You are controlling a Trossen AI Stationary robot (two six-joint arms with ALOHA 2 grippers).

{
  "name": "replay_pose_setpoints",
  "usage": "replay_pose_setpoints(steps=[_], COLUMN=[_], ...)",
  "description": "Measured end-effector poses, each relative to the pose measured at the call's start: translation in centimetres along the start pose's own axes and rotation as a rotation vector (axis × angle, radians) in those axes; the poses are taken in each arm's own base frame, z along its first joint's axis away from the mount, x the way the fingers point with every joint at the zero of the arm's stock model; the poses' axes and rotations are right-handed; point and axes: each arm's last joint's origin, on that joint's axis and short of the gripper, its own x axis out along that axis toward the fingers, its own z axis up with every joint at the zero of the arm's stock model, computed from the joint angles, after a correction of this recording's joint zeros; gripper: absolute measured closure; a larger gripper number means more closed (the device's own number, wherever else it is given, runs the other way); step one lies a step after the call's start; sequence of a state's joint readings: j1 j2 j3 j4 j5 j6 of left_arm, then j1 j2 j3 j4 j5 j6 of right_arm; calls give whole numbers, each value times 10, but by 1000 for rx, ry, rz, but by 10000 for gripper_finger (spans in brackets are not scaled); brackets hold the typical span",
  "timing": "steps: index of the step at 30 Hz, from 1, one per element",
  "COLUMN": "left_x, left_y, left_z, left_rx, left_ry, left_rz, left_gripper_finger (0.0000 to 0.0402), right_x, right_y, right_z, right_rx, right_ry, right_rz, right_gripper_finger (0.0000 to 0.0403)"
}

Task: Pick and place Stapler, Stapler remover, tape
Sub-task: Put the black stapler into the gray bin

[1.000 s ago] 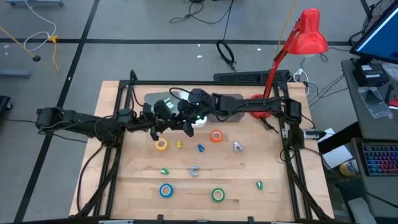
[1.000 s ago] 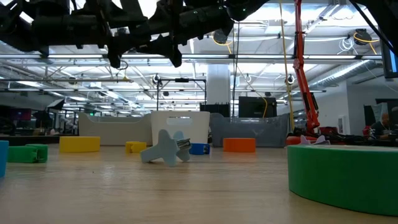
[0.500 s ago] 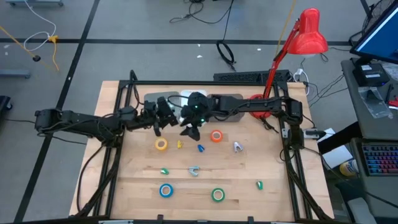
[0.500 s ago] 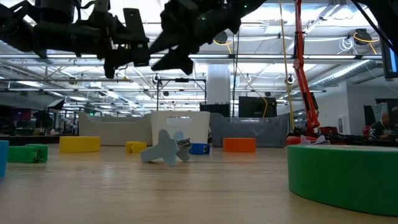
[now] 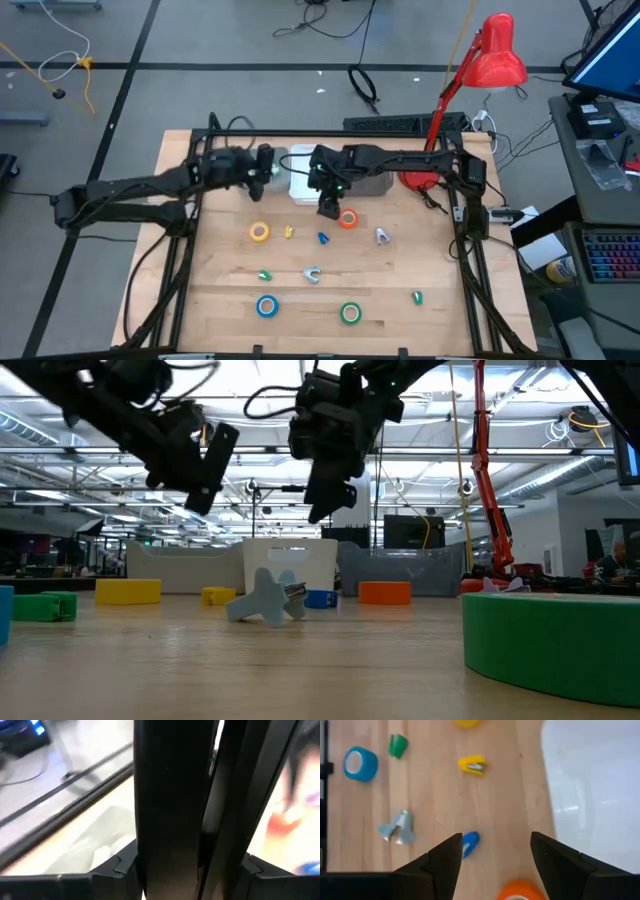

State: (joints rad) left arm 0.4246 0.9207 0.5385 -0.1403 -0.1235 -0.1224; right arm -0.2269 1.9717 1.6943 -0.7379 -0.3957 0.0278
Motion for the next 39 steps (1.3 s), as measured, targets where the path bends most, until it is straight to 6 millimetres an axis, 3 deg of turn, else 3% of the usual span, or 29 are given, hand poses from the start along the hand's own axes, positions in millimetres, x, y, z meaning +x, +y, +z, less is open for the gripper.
replay_pose_setpoints(steps=[5,10,18,27,39], left_x=[7,24,37,57,76], left_y=[21,34,59,72,78], left_z=[17,13,1,-4,-23], left_rx=[93,147,159,294,288], left_ry=[179,289,397,433,562], left_rz=[64,-7,63,139,136], left_gripper_finger=[218,218,218,218,218], right_x=[0,-1,-2,-2,-2], right_y=[-1,-3,-6,-6,-6], right_z=[-3,-3,-4,-3,-3], right_rx=[7,15,51,64,65], right_ry=[29,29,31,28,28], right_rz=[-2,-22,-39,-39,-39], right_gripper_finger=[177,178,175,175,175])
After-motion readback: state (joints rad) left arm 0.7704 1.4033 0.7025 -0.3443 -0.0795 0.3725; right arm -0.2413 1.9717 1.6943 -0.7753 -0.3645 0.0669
